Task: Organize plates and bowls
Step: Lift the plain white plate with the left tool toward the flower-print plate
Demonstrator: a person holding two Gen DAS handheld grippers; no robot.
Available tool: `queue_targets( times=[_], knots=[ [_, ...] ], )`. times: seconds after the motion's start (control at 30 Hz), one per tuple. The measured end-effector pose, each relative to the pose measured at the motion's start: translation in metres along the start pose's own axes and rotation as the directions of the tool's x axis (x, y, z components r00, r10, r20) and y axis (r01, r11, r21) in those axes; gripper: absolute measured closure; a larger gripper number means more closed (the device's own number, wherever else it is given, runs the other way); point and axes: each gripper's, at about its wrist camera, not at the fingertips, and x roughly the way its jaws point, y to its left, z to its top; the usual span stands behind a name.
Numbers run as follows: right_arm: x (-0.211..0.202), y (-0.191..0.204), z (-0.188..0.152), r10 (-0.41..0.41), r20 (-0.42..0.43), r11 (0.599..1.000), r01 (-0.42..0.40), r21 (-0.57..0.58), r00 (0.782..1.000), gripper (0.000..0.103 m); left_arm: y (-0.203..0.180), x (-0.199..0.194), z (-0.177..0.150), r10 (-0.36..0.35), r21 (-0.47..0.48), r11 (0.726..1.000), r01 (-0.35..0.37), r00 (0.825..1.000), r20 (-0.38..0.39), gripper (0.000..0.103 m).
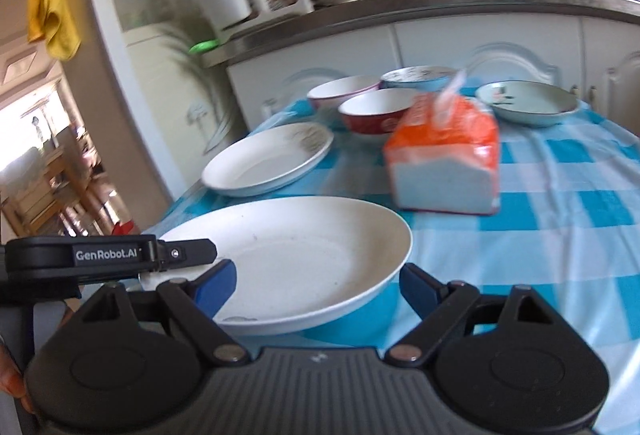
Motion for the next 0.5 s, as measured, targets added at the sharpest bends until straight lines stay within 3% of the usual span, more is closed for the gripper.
queue_targets(
  times=[0.23, 0.5],
  knots=[
    [0.017, 0.019, -0.004, 0.015, -0.036, 0.998, -0.017, -0.059, 0.999, 0.014, 0.021, -0.002, 0.001, 0.032, -0.031, 0.999, -0.031, 0.999, 0.016, 0.072],
    [0.025, 0.022, -0.008, 0.041, -0.09, 0.998, -0.046, -0.049, 0.995, 0.01, 0.031, -0.003, -0.007, 0.042, -0.051, 0.998, -0.043, 0.999, -0.023, 0.071]
  ],
)
